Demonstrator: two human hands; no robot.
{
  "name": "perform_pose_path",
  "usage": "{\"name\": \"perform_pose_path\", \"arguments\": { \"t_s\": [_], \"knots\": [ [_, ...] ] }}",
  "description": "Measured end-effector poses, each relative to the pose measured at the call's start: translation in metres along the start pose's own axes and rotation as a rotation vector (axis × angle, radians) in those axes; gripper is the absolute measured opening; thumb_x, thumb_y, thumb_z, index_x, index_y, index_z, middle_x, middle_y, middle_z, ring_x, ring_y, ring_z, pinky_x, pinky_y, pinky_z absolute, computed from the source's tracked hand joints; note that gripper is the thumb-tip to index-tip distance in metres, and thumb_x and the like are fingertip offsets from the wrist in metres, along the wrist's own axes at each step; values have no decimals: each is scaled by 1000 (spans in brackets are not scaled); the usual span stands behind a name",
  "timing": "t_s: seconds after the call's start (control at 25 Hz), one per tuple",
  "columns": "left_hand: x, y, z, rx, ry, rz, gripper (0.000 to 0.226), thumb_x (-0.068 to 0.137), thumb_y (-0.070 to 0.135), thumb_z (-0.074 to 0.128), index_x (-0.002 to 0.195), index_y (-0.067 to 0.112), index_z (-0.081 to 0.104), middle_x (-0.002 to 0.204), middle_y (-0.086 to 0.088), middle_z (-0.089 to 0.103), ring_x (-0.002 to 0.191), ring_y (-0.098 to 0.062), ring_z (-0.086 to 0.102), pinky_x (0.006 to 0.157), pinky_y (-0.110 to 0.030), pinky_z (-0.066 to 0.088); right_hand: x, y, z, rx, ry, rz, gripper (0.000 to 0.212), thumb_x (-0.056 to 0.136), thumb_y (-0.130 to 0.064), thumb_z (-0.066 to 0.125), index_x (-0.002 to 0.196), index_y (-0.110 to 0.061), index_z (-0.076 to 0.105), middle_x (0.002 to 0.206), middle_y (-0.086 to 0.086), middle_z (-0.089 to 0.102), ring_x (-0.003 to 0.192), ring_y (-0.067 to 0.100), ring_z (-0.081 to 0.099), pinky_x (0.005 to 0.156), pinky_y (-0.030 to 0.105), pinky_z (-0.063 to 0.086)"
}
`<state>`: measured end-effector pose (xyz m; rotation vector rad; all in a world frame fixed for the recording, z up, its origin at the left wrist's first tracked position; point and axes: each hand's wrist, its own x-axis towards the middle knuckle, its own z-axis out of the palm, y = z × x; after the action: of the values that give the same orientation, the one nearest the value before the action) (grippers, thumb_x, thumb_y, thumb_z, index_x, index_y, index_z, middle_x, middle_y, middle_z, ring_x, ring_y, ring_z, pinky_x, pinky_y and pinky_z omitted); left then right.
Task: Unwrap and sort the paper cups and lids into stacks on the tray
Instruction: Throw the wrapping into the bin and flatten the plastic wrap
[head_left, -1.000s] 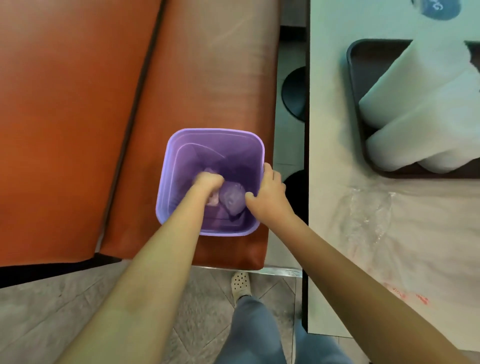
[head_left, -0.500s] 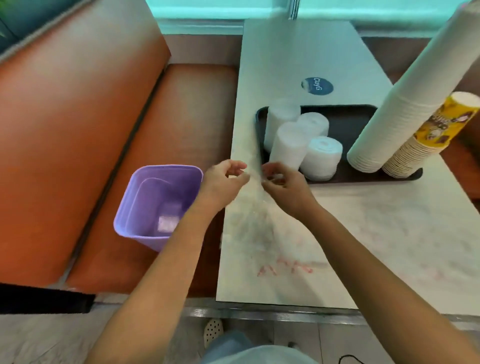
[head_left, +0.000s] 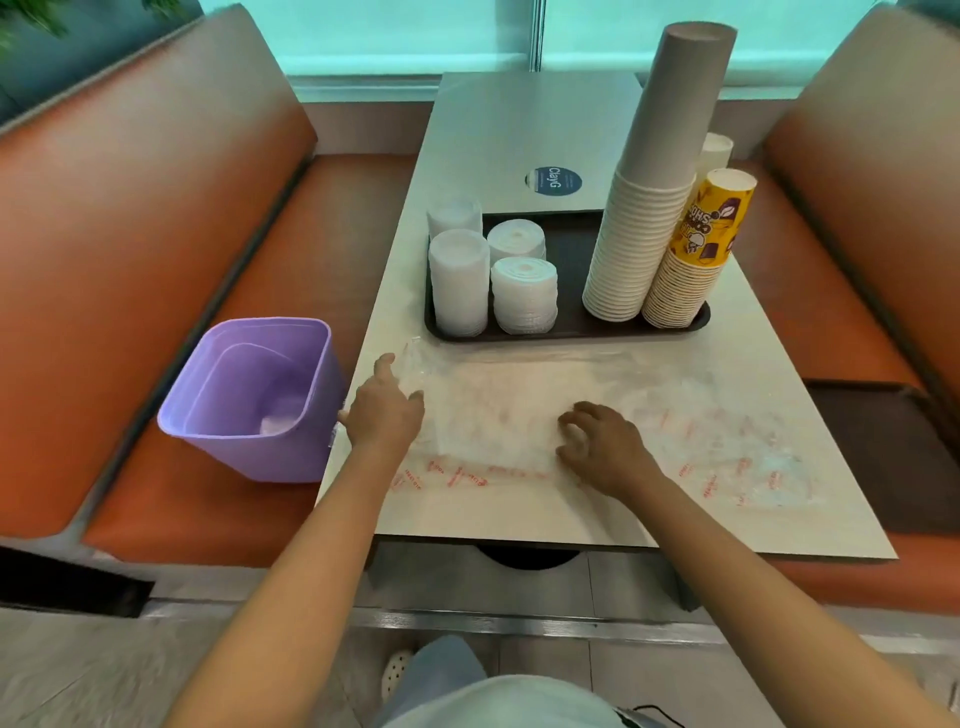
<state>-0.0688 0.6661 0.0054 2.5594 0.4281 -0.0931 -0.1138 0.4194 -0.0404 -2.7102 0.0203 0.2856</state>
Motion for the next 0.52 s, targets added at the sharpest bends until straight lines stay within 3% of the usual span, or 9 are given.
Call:
{"name": "perform_pose_path", "arguments": {
  "t_s": [0.12,0.28,0.4,0.48,0.52],
  "knots": [
    [-5,2,-5,-108,145,59,32,93,15,45,123,18,58,114,-9,65,107,-32,57,97,-44,42,-5,6,7,-105,15,-26,46,91,-33,51,136,-24,46,151,-1,31,138,21,27,111,40,24],
    [4,5,-22,-206,196,119,28,91,17,48,116,16,63,111,-8,67,101,-30,60,90,-42,48,-4,4,13,-119,29,-6,43,91,-33,49,133,-27,46,151,-2,30,138,21,26,112,41,22],
    [4,11,-23,46,170,180,36,88,18,53,124,18,57,123,-8,57,111,-30,53,94,-43,42,-3,2,11,-65,56,9,34,92,-32,49,127,-30,53,147,-3,35,136,21,29,109,40,22],
    [-3,17,-11,170,275,439,43,81,21,53,123,18,58,126,-10,51,115,-32,48,94,-46,37,-2,0,11,-23,90,25,27,93,-31,49,118,-29,61,142,-3,42,132,22,33,107,39,24],
    [-8,21,-4,152,247,636,46,76,26,51,121,20,60,125,-10,52,115,-33,49,95,-49,38,0,-1,11,-3,108,36,24,94,-31,49,113,-28,64,139,-4,46,131,22,35,105,38,25]
  ]
}}
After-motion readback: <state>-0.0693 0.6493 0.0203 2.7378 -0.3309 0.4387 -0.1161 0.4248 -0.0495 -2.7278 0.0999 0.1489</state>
